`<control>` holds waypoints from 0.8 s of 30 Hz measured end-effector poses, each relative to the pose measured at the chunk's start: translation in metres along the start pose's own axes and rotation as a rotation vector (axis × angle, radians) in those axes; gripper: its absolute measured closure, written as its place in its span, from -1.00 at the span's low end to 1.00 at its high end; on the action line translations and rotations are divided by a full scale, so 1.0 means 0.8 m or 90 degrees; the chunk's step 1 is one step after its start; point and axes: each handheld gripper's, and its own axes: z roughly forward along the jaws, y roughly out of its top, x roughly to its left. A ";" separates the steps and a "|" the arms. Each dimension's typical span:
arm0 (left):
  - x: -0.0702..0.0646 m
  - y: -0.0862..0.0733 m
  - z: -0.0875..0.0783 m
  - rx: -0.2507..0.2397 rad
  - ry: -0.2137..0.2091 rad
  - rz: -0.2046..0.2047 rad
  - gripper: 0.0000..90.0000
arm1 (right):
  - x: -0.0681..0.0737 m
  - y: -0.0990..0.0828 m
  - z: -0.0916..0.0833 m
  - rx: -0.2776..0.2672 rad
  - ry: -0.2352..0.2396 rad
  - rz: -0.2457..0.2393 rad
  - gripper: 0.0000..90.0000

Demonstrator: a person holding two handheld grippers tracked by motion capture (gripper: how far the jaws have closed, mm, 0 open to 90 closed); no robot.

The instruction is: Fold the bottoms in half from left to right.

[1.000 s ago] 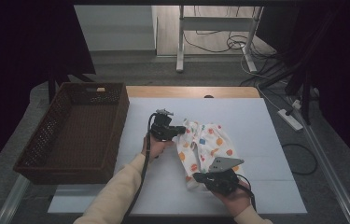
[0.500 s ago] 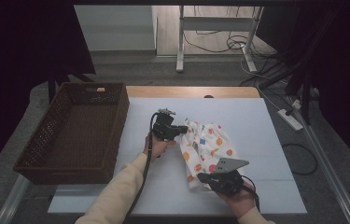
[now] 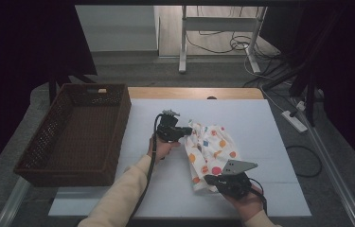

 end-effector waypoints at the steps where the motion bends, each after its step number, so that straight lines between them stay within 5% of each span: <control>1: -0.001 0.001 0.000 0.000 -0.001 0.000 0.91 | 0.000 0.000 -0.001 -0.003 -0.001 0.001 0.93; 24: -0.019 0.017 0.023 0.009 -0.015 0.015 0.91 | -0.016 -0.019 -0.040 -0.027 -0.042 0.041 0.93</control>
